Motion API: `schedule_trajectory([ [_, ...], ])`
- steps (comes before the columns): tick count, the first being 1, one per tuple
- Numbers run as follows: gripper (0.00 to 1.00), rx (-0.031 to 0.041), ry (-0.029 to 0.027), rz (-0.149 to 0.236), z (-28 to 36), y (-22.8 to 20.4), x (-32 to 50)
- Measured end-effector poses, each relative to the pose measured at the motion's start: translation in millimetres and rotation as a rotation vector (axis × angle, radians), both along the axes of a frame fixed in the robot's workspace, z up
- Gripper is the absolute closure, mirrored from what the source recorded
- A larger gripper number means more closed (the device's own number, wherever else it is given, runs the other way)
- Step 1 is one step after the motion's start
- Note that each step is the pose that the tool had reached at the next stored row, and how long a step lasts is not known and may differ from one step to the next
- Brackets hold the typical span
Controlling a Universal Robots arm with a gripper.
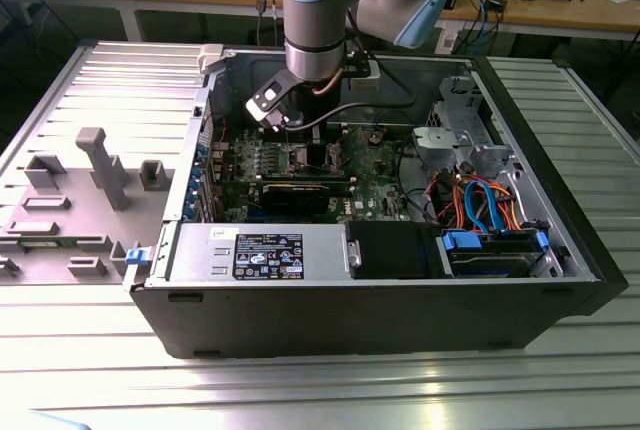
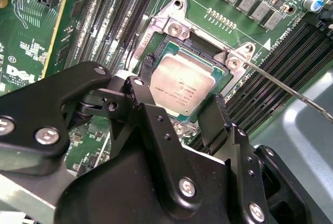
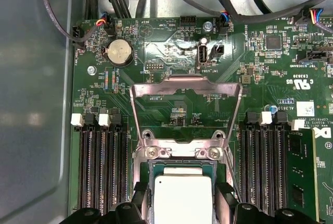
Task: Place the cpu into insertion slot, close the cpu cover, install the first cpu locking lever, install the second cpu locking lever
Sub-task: 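Place the cpu into insertion slot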
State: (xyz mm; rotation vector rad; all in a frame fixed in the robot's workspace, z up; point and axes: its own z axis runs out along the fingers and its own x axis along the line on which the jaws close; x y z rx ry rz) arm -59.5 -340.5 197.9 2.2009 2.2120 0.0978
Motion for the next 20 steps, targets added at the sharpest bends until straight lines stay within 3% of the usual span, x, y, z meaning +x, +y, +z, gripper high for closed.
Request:
schedule_trajectory([
  [7,0.38,-0.0002,0.0000,0.000,0.0,0.0,0.0],
  [9,0.40,-0.0012,0.0003,0.000,0.3,-0.2,0.0],
  [10,0.45,-0.0006,0.0003,0.000,0.2,-0.1,0.0],
  [15,0.45,0.0010,-0.0004,0.000,-0.2,0.2,0.4],
  [17,0.38,0.0004,-0.0004,0.000,-0.2,0.1,0.8],
  [20,0.38,-0.0001,0.0000,0.000,0.0,0.0,1.1],
])
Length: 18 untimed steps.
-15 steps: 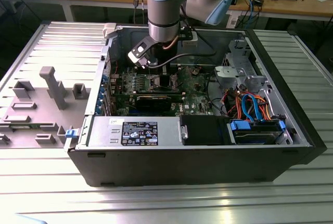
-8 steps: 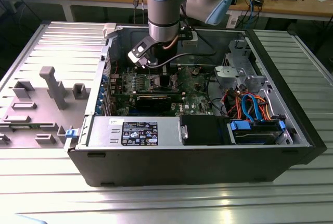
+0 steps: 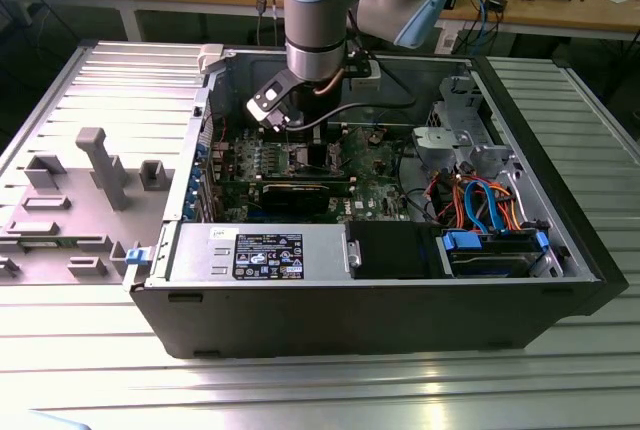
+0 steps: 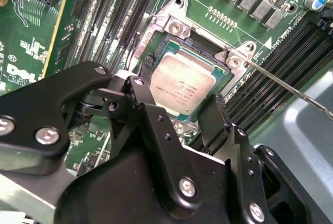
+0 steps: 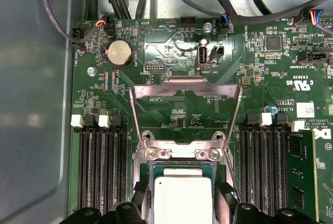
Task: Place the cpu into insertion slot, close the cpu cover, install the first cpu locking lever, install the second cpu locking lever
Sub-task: 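Place the cpu into insertion slot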
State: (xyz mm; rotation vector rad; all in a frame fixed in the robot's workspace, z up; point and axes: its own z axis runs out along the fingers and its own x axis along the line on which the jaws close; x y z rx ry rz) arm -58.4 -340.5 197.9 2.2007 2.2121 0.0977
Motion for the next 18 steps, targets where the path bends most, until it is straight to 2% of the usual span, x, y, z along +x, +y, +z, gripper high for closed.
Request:
schedule_trajectory([
  [6,0.38,-0.0007,0.0001,0.000,1.2,0.0,0.2],
  [9,0.38,-0.0036,0.0010,0.000,4.2,0.0,0.2],
  [11,0.38,-0.0036,0.0021,0.000,7.8,0.0,0.2],
  [15,0.38,-0.0046,0.0051,0.000,21.1,0.0,0.4],
  [16,0.38,-0.0044,0.0060,0.000,22.8,0.1,0.4],
  [18,0.53,-0.0046,0.0062,0.000,23.0,0.0,0.4],
])
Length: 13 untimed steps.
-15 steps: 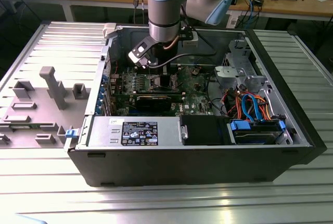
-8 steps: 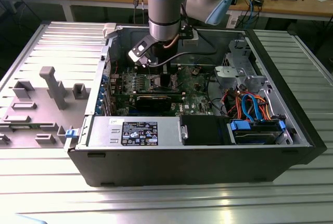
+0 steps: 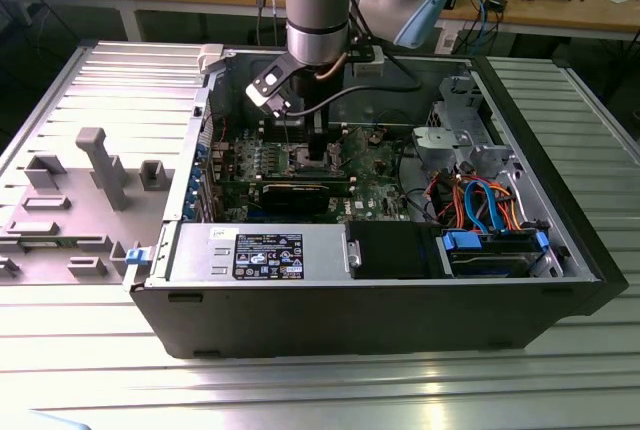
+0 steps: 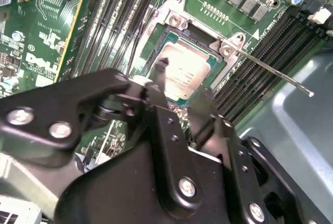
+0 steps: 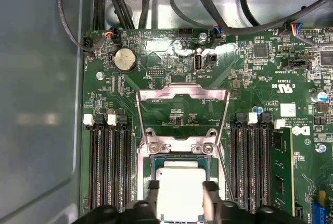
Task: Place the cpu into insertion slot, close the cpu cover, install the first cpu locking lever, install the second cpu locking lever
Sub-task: 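Place the cpu into insertion slot, then close the cpu cover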
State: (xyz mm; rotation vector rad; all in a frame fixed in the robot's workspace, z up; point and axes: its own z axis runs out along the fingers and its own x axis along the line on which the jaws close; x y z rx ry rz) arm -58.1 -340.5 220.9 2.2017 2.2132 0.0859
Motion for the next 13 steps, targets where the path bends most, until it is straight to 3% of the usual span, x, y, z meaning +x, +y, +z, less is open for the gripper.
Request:
schedule_trajectory([
  [4,0.77,0.0000,0.0000,0.000,0.2,0.0,0.0],
  [5,0.77,0.0001,0.0000,0.000,0.2,0.0,0.0],
  [7,0.89,0.0000,0.0000,0.000,0.3,0.0,0.0],
  [13,0.89,0.0000,0.0000,0.000,1.5,0.0,0.0],
])
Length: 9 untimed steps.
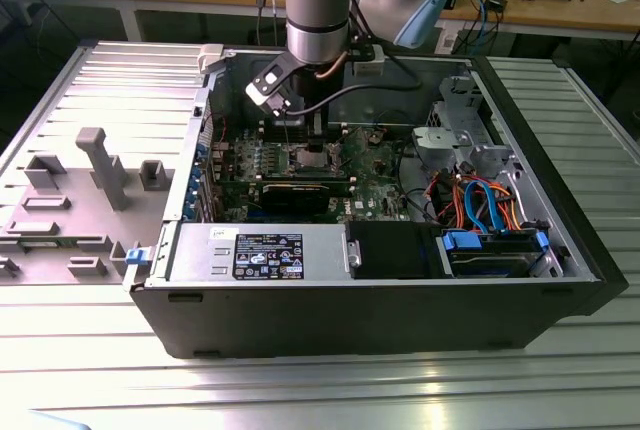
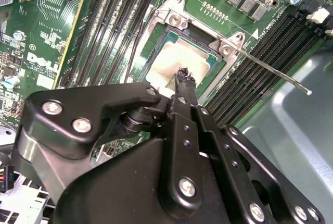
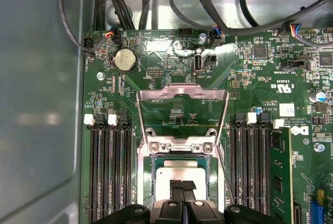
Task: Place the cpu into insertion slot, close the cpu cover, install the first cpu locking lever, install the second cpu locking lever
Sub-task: 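Close the cpu cover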
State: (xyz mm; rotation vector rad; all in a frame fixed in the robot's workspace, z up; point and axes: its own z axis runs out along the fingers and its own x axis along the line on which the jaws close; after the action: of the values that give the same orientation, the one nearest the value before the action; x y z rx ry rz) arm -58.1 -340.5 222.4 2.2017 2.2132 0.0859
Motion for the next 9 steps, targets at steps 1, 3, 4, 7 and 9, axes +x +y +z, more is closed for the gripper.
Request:
schedule_trajectory([
  [1,0.89,-0.0001,0.0001,0.000,1.3,0.0,0.0],
  [3,0.89,-0.0001,0.0000,0.000,1.6,0.0,0.0],
  [4,0.89,-0.0001,0.0001,0.000,1.9,0.0,0.0],
  [7,0.89,0.0000,0.0000,0.000,2.6,0.0,0.0],
  [9,0.89,0.0001,-0.0001,0.000,3.4,0.0,0.0],
])
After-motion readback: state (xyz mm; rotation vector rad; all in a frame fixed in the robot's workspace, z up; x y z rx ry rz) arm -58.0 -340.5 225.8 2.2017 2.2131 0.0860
